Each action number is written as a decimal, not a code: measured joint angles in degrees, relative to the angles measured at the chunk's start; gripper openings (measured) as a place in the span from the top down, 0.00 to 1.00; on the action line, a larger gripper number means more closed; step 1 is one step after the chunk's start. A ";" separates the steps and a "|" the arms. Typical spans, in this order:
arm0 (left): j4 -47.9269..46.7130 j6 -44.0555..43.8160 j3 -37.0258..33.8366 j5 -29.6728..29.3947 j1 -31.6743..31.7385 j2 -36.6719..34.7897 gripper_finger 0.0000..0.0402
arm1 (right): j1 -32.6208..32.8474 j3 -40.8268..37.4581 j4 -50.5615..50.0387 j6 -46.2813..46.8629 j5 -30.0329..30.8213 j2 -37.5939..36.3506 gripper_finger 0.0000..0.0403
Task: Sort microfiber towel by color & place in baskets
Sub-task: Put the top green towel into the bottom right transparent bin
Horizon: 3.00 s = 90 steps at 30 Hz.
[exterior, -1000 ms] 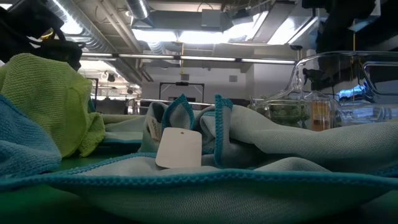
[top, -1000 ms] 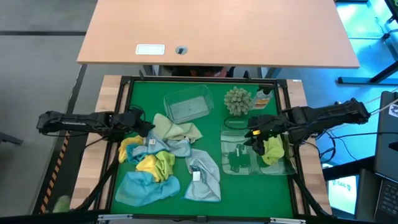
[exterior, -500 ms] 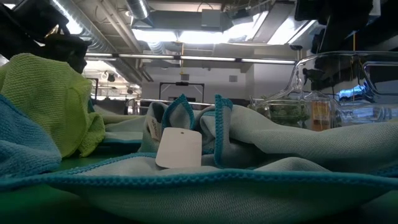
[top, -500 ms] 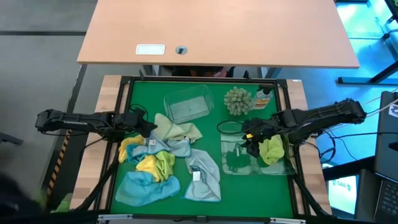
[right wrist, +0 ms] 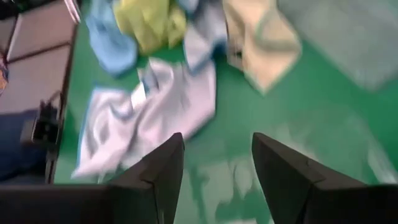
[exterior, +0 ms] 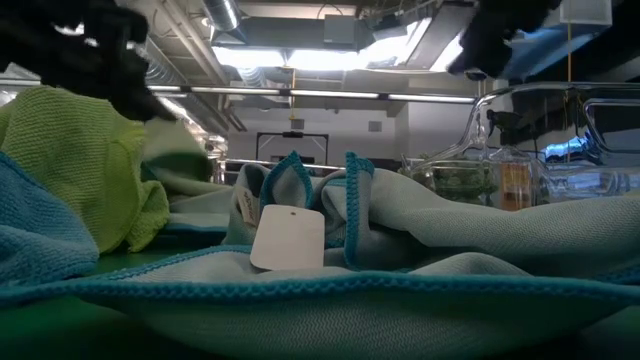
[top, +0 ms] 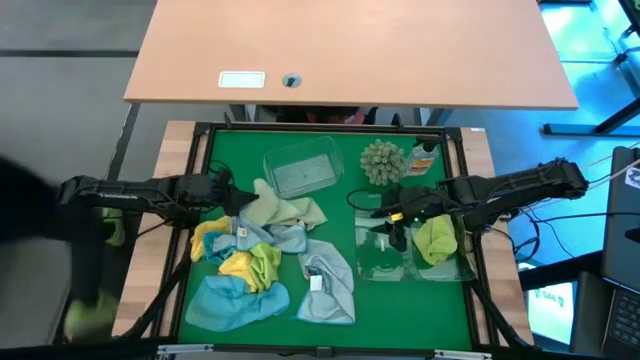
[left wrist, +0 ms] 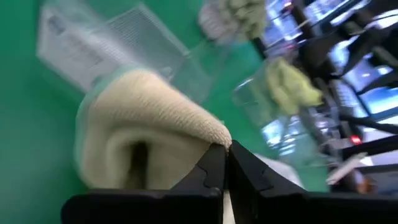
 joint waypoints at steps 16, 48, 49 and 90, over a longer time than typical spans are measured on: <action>21.07 10.13 2.46 0.08 -0.97 6.31 1.00 | -0.02 -0.02 32.28 -18.82 7.91 10.16 0.53; 59.62 11.51 2.48 -4.83 -9.69 35.11 1.00 | -4.52 -0.02 59.96 -22.58 5.77 25.80 0.53; 60.45 11.49 2.48 -5.03 -9.89 35.98 1.00 | -4.52 -0.02 61.02 -22.70 5.78 26.28 0.53; 61.70 18.16 19.77 3.47 -10.97 53.33 0.81 | -4.52 -0.02 59.09 -22.64 -2.20 26.82 0.95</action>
